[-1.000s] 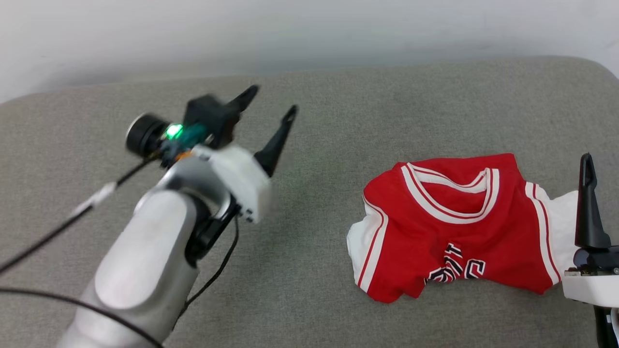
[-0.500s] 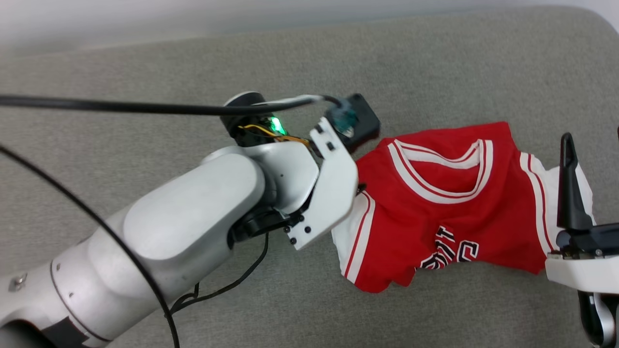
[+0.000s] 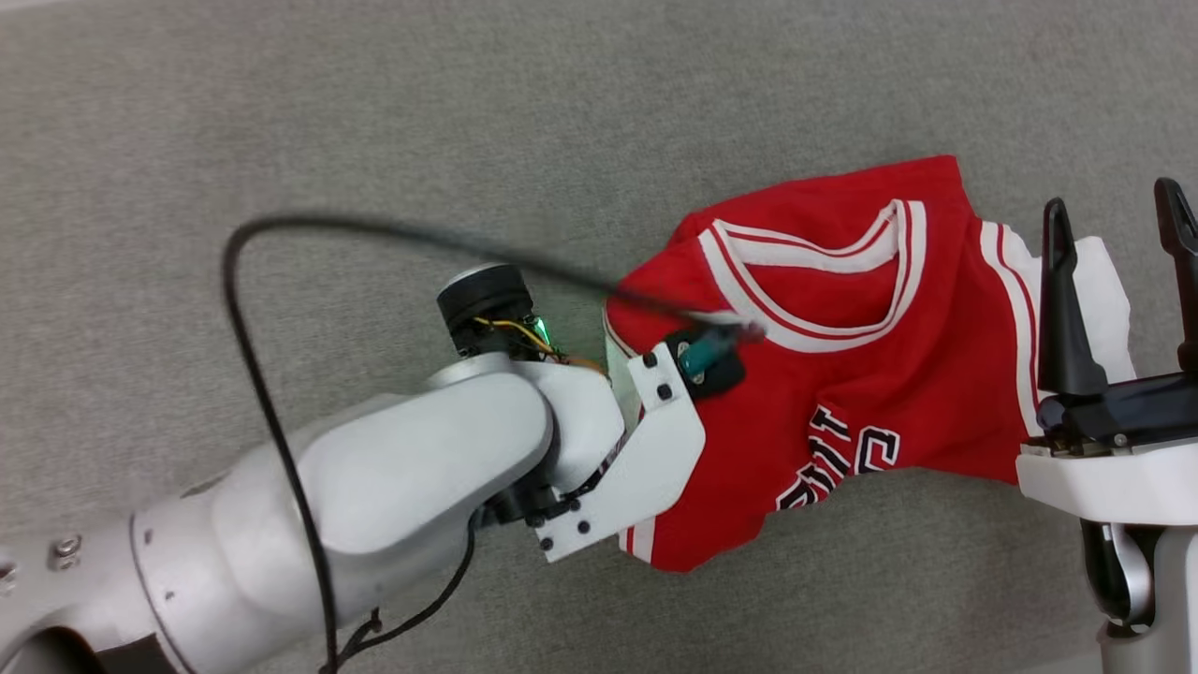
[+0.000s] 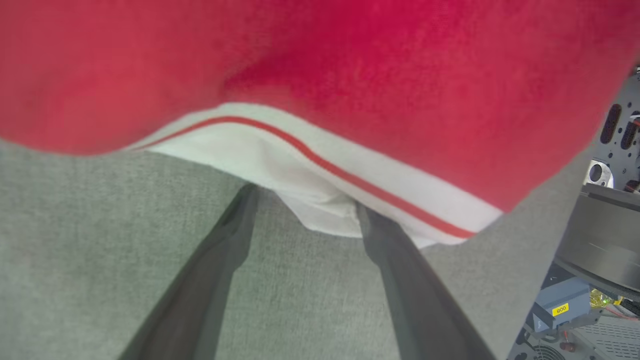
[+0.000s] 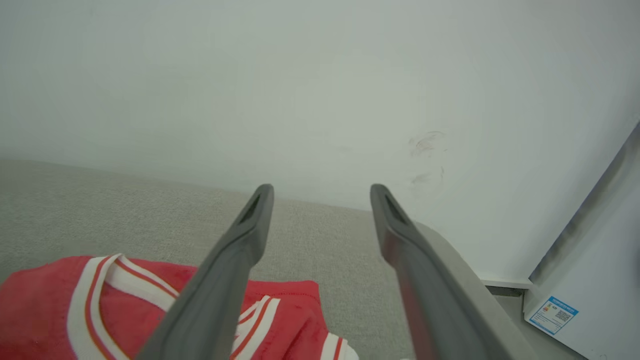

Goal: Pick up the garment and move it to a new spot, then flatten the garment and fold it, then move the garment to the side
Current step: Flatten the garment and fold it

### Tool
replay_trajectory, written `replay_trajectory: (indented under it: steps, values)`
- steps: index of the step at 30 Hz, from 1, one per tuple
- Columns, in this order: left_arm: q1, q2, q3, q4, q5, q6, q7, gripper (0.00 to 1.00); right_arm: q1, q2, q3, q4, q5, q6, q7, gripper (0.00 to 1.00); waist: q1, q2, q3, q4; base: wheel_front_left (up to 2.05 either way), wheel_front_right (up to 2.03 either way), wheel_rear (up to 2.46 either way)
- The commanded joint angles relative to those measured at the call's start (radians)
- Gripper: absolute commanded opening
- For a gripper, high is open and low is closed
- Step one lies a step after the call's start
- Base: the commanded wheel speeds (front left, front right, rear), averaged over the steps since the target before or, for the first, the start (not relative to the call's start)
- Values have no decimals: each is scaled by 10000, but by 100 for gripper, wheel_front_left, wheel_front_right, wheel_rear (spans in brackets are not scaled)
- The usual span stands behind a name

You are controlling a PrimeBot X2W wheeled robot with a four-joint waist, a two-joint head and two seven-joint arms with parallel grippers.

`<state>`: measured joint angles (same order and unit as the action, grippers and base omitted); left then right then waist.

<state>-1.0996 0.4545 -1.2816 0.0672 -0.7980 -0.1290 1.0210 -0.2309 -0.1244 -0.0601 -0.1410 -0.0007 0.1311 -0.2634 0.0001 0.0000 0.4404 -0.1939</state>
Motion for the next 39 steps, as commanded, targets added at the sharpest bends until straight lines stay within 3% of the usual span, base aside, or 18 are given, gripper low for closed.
replay_trajectory:
  steps: [1,4,5,6,7,11,14,19,23,33,39]
  values:
    - [54,83,9,-35,41,-5,69,100,-146,63,20,18,-51,-7,-19,100,-1,0,185,-174,0,0,0]
    - [598,238,-99,12,149,-4,11,100,-249,124,22,89,-103,-7,-19,100,-1,0,329,-230,0,0,0]
    - [619,238,-106,51,120,-4,-74,68,-275,123,25,104,-111,-7,-19,100,-1,0,338,-217,0,0,0]
    - [625,218,-108,83,74,-4,-143,21,-305,114,59,112,-128,-7,-19,100,-1,0,336,-204,0,0,0]
    - [576,159,-108,90,35,-4,-289,0,-320,96,76,130,-133,-7,-19,100,-1,0,319,-173,0,0,0]
    - [150,14,-60,290,-229,-4,-1263,0,-222,19,62,210,-209,-7,-19,100,-1,0,51,49,0,0,0]
    - [-187,94,131,566,-654,-2,-2802,0,-17,-27,-5,275,-197,-7,-19,100,-1,0,-368,249,0,0,0]
    - [109,587,514,919,-1013,-3,-5033,0,515,-126,-314,361,-176,-7,-19,100,-1,0,-1177,806,0,0,0]
    - [596,1203,942,990,-1097,143,-6170,0,856,-191,-457,341,-153,-7,-19,100,-1,0,-1668,1246,0,0,0]
    - [2544,3183,1657,558,-1858,1328,-7456,0,1256,-239,-480,355,-170,-7,-19,100,-1,0,-2086,1908,0,0,0]
    - [3748,4024,1734,706,-2405,1975,-7707,0,1311,-259,-441,489,-149,-7,-19,100,-1,0,-1995,1948,0,0,0]
